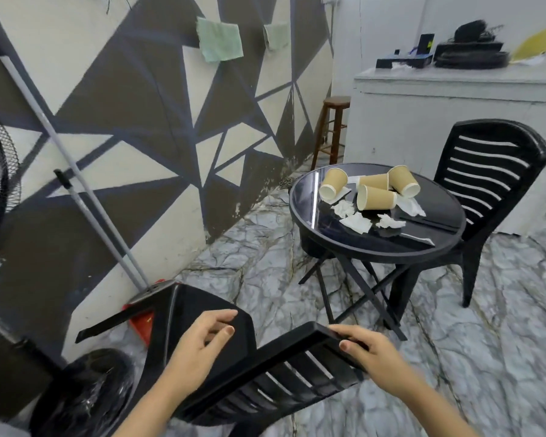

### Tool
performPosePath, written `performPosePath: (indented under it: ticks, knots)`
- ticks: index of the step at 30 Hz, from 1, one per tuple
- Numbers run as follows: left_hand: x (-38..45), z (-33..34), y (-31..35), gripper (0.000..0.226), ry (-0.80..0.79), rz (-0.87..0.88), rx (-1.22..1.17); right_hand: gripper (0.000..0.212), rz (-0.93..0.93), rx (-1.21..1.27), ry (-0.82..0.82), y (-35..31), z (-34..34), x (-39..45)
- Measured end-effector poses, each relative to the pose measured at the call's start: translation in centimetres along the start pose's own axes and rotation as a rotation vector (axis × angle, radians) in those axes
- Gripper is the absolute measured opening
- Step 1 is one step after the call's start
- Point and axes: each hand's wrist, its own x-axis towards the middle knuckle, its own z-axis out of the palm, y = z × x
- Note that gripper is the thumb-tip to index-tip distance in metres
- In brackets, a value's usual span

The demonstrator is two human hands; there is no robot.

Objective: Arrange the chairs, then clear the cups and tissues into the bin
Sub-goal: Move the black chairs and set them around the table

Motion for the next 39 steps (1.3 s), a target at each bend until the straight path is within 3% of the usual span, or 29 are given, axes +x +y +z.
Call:
performPosePath:
  ticks: [5,7,13,16,21,26,29,36,39]
  knots:
    - [0.3,3.8,5.2,0.034,-0.303,0.227,0.165,0.037,-0.061,-0.049,0.054,-1.6,3.0,-0.5]
    - [0.3,5.2,6.2,0.033,-0.328,0.263,0.211,0.033,-0.106,-0.077,0.063,-2.7,3.4,-0.3]
    - [0.5,5.5,5.4,0.015,-0.112,0.276,0.182,0.028,-0.157,-0.062,0.078,-4.6,4.6,0.6]
    - [1.0,4.6,4.9,0.024,-0.055,0.278,0.133,0.028,-0.143,-0.013,0.076,-4.8,4.6,1.0]
    - [1.2,3.9,4.8,0.026,-0.029,0.273,0.076,0.032,-0.131,-0.009,-0.067,-3.6,2.5,0.9]
    - [1.5,2.5,4.3,0.015,0.076,0.266,0.048,0.032,-0.115,-0.129,-0.072,0.1,0.3,0.3]
    - [1.7,1.9,4.0,0.024,0.132,0.263,0.054,0.038,-0.140,-0.188,-0.080,-0.4,0.0,1.0]
    - [-0.1,-2.1,4.6,0.012,0.327,0.259,-0.022,0.028,-0.352,-0.326,-0.094,-6.6,0.0,2.0]
    - [-3.0,-3.5,4.0,0.018,0.393,0.219,-0.034,0.029,-0.456,-0.366,-0.101,-9.0,1.2,2.2]
